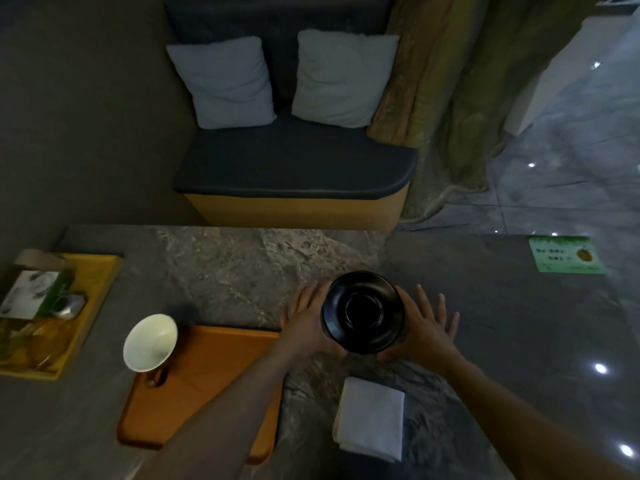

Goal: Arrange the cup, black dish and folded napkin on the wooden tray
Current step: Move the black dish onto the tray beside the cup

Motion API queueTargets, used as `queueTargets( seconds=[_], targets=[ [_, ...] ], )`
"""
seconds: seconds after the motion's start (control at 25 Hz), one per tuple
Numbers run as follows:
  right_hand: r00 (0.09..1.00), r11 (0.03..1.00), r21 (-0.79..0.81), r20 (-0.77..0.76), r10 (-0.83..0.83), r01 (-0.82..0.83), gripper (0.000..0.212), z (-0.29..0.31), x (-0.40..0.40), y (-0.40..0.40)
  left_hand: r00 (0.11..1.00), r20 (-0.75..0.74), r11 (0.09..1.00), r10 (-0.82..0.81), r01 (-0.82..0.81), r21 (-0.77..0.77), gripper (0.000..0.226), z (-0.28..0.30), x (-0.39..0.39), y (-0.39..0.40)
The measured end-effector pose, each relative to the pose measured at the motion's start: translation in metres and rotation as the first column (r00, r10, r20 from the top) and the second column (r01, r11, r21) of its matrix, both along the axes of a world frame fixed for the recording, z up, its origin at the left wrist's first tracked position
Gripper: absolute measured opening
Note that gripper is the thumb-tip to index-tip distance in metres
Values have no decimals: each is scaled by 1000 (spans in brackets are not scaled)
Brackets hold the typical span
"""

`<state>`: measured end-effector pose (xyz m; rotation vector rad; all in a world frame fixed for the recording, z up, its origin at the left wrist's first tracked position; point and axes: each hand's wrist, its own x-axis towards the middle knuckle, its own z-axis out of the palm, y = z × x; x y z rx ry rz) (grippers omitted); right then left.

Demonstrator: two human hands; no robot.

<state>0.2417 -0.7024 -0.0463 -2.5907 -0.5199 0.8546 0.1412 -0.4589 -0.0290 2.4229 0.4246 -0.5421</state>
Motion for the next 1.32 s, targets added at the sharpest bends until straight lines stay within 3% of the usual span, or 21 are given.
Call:
queueTargets(
  seconds=[0.56, 0.88, 1.12, 1.32],
  targets=[
    [996, 997, -12, 56, 71, -70, 132, 40, -121, 59, 992, 101, 995, 78, -72, -64, 142, 24, -128, 58],
    [996, 997, -53, 69, 64, -60, 131, 24, -185, 109, 970, 189, 945, 153, -87, -316, 133, 13, -192, 101],
    [996, 990, -118, 39, 82, -77, 132, 7, -215, 135, 978, 200, 973, 59, -12, -229, 126, -4, -219, 129],
    [996, 988, -125, -24, 88, -90, 129, -1, -222, 148, 994, 57, 983, 97, -86, -162, 138, -26, -231, 142]
  ],
)
